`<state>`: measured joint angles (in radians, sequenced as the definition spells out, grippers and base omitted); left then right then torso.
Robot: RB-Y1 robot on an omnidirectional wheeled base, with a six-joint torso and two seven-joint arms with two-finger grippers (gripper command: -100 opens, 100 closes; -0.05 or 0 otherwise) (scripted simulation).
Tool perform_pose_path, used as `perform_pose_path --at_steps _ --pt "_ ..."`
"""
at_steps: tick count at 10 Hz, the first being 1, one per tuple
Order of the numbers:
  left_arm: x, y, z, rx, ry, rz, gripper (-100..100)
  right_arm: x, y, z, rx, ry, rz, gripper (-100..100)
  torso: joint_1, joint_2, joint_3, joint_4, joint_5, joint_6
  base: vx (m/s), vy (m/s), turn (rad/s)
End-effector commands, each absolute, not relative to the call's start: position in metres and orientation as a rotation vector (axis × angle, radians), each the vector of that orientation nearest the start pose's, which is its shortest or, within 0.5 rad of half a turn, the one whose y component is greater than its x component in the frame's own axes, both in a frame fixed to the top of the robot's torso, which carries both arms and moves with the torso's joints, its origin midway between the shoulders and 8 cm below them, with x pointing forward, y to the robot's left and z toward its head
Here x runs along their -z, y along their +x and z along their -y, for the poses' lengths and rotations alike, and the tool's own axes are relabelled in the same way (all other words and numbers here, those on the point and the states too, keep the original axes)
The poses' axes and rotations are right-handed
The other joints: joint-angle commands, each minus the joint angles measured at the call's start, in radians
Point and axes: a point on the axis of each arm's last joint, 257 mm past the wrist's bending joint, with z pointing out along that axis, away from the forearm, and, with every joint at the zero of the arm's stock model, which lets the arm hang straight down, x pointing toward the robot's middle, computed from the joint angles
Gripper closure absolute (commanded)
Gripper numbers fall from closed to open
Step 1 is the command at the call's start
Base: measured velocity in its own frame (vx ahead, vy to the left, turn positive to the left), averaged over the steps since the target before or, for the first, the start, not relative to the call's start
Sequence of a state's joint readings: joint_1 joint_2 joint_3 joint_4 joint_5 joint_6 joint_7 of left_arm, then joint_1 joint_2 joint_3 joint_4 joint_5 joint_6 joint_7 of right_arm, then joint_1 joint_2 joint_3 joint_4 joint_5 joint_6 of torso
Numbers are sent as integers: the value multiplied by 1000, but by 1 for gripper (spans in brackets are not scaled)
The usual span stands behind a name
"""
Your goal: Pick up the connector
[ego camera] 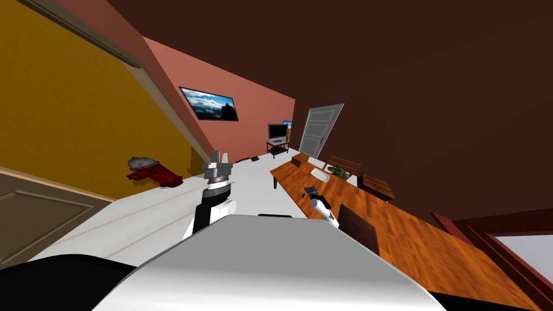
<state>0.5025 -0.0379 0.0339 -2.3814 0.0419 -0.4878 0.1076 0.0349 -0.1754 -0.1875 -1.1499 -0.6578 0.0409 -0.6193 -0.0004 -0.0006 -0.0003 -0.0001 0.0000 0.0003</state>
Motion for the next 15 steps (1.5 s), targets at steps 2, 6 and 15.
perform_pose_path --at_steps 2,6,15 --pt "-66 320 -295 1412 -666 -464 0 466 445 395 1633 -3033 221 -100 0 0 0 0 0 0 8 -11 40" --pt "-66 320 -295 1412 -666 -464 0 499 431 390 1473 -3026 77 -100 0 0 0 0 0 0 4 -10 25" --pt "-66 320 -295 1412 -666 -464 0 556 397 377 1159 -2984 -210 -100 0 0 0 0 0 0 4 -8 24"
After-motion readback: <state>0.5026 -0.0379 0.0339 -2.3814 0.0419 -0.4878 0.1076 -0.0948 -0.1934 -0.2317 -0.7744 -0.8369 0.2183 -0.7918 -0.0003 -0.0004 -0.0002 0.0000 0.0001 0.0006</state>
